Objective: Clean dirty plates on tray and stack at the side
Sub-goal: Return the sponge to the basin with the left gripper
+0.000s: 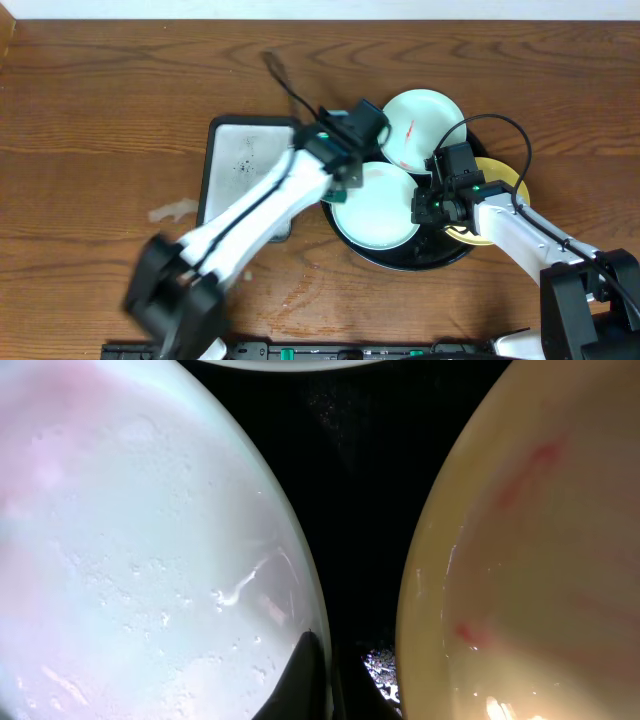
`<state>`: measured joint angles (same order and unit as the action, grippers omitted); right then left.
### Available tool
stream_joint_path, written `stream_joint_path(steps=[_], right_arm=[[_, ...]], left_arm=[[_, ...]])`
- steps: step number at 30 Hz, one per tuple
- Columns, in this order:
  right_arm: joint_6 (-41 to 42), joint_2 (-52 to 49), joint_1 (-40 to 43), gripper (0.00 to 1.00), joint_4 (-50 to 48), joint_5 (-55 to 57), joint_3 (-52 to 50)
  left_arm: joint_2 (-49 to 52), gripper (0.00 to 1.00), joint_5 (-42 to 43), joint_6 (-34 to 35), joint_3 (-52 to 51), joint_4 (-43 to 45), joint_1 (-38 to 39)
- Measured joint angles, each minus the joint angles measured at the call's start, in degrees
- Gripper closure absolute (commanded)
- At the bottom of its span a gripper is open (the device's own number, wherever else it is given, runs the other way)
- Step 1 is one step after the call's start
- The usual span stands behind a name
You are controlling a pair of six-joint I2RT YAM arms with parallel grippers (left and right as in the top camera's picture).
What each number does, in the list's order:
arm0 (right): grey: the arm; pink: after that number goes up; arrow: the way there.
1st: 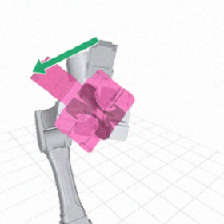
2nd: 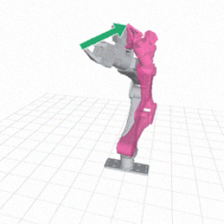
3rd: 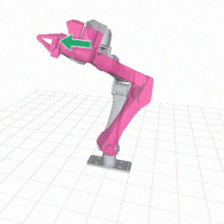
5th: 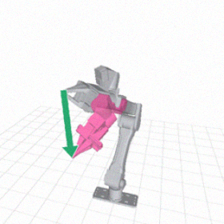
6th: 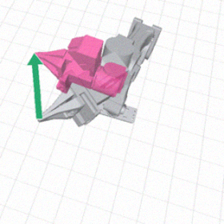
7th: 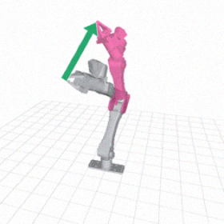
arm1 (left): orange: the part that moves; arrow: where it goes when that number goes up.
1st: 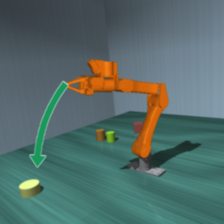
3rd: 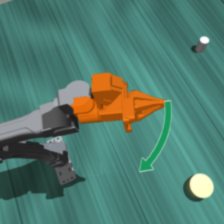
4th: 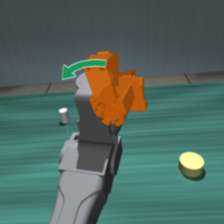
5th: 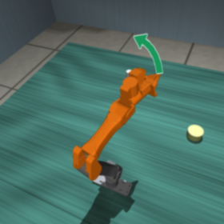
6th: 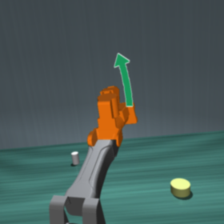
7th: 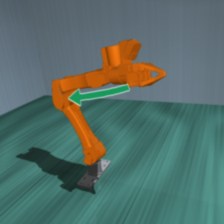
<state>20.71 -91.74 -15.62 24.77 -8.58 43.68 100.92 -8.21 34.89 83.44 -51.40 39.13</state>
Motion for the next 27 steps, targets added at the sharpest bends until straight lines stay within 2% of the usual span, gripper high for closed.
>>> stream_joint_path(steps=[5,8,13,16,22,25,27], right_arm=[[-0.85,0.0,0.0,0.99,2.67,0.52,1.03],[-0.87,0.85,0.0,0.99,7.93,2.45,2.05],[-1.01,7.08,-0.42,0.99,12.98,6.56,2.97],[-1.11,12.66,-2.86,0.99,14.19,10.25,4.24],[-2.16,20.7,-10.1,0.99,14.75,21.33,5.03],[-3.04,22.99,-14.12,0.99,14.71,29.57,5.35],[-4.61,23.47,-16.48,0.99,14.73,34.03,6.1]], left_arm=[[-8.66,0.92,-1.25,-0.83,0.7,-6.19,-5.05],[-9.4,0.92,-1.55,-2.03,0.74,-9.44,-11.1],[-8.94,0.9,-1.38,-3.32,-2.34,-9.27,-21.29],[-8.87,0.84,1.25,-5.05,-5.68,-7.48,-25.24],[-8.66,0.52,6.51,-9.42,-9.49,-6.16,-27.74],[-8.72,0.44,8.85,-11.67,-9.49,-6.16,-27.8],[-8.98,0.42,10.01,-12.61,-9.49,-6.4,-27.78]])
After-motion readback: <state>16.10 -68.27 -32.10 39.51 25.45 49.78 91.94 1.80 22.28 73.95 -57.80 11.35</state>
